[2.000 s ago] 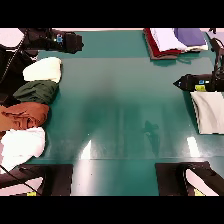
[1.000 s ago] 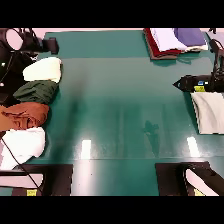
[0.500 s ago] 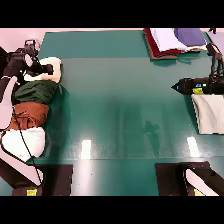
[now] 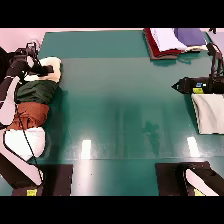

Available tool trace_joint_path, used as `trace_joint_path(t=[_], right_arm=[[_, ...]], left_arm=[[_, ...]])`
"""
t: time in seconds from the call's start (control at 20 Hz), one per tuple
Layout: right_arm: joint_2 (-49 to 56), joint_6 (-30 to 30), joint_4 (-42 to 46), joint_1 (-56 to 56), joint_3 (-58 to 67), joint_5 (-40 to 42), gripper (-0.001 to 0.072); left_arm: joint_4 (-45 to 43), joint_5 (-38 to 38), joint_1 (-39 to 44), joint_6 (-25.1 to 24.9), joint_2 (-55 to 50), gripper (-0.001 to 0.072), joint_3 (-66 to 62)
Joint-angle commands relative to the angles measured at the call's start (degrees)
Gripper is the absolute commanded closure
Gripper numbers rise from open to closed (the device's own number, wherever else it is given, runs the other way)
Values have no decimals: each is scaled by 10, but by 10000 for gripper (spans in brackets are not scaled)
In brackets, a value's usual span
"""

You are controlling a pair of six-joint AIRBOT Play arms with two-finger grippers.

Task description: Fold the shirts.

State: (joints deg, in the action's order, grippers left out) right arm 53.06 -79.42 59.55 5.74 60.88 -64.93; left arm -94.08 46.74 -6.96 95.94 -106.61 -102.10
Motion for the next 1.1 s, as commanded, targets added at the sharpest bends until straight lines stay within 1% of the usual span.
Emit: trace_joint_path(t=[0.0,0.2,0.3,0.4,0.5,0.6,0.8,0.85,0.9,0.95,1.05], right_arm=[[-1,0,-1,-1,46,-2,694],[-1,0,0,-4,157,5,695],[-1,0,0,-4,209,5,694],[-1,0,1,-4,253,5,694],[-1,0,1,-4,290,4,695],[-1,0,1,-4,318,3,694],[-1,0,5,-4,352,-10,694],[-1,0,5,-4,356,-14,694],[-1,0,5,-4,357,-16,694],[-1,0,5,-4,357,-19,695],[-1,0,5,-4,356,-32,694]], left_arm=[[2,37,8,-14,60,685,-67],[32,54,55,-91,211,685,-146],[66,57,96,-126,292,685,-150],[92,89,153,-153,348,685,-150],[99,135,228,-162,374,685,-150],[99,169,305,-165,375,685,-132],[108,167,463,-165,344,683,-35],[119,162,490,-165,330,630,-15],[144,150,509,-165,316,333,3],[162,141,519,-165,303,204,14],[155,137,511,-158,284,210,17]])
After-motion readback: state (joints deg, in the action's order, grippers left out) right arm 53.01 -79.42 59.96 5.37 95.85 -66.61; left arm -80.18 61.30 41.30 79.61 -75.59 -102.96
